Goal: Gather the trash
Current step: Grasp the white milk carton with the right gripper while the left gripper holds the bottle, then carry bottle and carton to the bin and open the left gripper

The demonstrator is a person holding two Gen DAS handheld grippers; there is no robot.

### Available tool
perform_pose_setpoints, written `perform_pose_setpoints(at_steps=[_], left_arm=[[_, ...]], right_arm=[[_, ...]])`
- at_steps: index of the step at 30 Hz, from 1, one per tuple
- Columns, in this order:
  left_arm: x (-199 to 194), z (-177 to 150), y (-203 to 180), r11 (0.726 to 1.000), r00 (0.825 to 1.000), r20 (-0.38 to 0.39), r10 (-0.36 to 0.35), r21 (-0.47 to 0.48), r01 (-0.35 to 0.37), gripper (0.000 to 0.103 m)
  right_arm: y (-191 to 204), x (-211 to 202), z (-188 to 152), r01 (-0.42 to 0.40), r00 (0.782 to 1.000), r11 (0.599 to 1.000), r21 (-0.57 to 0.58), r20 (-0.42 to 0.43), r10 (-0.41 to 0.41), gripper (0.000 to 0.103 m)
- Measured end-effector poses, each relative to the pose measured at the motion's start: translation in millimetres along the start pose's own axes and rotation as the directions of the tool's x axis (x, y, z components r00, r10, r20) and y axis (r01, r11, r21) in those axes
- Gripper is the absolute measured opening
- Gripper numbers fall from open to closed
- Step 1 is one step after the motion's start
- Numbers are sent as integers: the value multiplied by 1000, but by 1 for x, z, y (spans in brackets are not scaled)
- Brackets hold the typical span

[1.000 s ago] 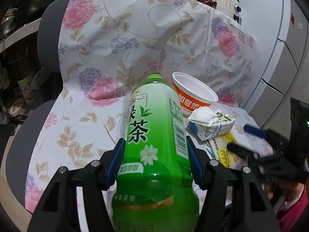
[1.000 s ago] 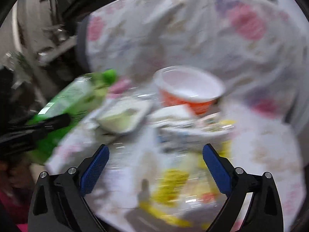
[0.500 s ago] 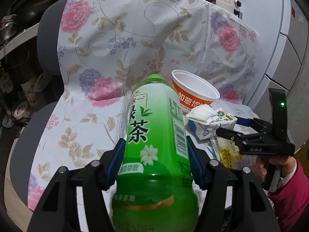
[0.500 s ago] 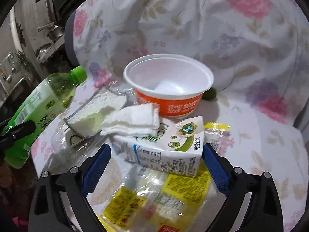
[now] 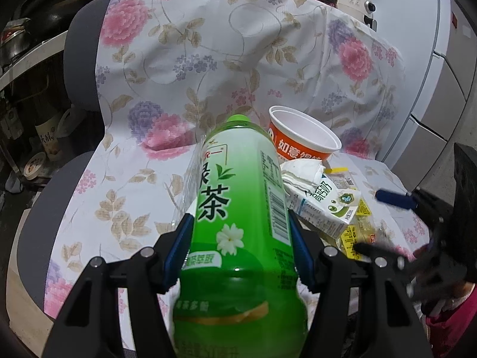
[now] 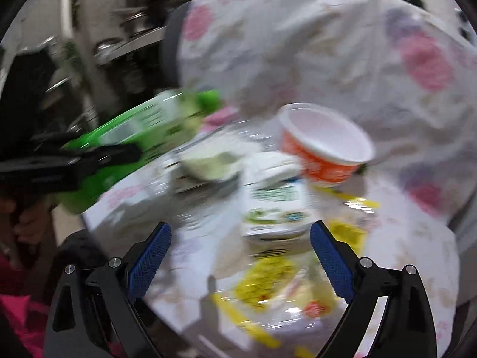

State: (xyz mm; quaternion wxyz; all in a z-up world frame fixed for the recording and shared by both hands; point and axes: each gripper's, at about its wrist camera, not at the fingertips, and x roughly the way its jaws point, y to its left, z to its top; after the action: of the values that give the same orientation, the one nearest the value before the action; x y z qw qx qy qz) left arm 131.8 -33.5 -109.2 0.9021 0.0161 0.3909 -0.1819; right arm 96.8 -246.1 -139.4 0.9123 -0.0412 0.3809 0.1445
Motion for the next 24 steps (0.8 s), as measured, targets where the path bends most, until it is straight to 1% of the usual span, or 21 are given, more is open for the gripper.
perform_pose_setpoints(at_steps=[3,5,8,11,12,13,14,16,17,18,21,23,24], left_arm=[[4,0,-2,1000,1000,-7,0,-2,0,60],[7,0,-3,1000,1000,-13,1,2,-1,60],[12,0,-4,1000,1000,-19,4,4,-4,60],[14,2,-4,1000,1000,-23,7,6,-7,60],[15,2,-4,1000,1000,-24,8,7,-7,60],[15,2,-3,1000,1000,-24,8,6,-8,60],[15,2,-3,1000,1000,-24,8,5,-8,60],[15,2,-4,1000,1000,-25,7,3,-7,60],[15,3,-3,1000,1000,-24,7,4,-6,60],[15,3,-4,1000,1000,-22,5,4,-5,60],[10,2,-4,1000,1000,-13,0,1,0,60],[5,1,-4,1000,1000,-3,-2,-2,2,60],[3,1,-5,1000,1000,1,-3,-2,3,60]], right_arm=[[-16,17,0,19,1000,1000,20,-23,-18,93],[-23,27,2,4,999,1000,25,-40,-3,94],[-25,46,4,-4,997,1000,16,-78,5,94],[-16,55,4,-24,994,1000,-9,-110,22,91],[-12,56,3,-10,994,1000,-28,-113,7,87],[-7,55,3,29,993,998,-60,-111,-36,78],[-4,54,3,47,993,996,-76,-109,-55,77],[3,46,4,82,992,991,-102,-91,-91,76],[8,41,4,118,989,984,-131,-73,-129,75],[15,34,6,175,982,970,-172,-47,-185,75],[28,15,11,246,967,939,-240,-12,-256,75],[29,6,12,288,955,925,-248,1,-297,75],[26,0,12,294,953,928,-229,1,-302,75]])
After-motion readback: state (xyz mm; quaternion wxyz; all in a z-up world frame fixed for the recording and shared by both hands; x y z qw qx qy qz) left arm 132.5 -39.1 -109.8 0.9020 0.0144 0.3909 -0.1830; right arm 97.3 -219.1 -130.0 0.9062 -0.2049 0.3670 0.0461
